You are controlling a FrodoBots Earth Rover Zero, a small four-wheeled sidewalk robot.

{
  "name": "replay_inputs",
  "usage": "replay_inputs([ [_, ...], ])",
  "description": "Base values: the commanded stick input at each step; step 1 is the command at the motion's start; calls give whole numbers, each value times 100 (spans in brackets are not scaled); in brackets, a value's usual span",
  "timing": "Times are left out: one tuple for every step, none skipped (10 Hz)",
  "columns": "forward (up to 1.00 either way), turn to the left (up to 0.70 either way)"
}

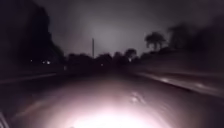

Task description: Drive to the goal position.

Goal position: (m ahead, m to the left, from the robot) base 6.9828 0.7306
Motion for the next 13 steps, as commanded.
replay_inputs([
  [70,0],
  [70,0],
  [70,0],
  [70,0],
  [70,0],
  [70,0],
  [70,0],
  [70,0],
  [70,0],
  [70,0],
  [70,0],
  [70,0],
  [70,0],
])
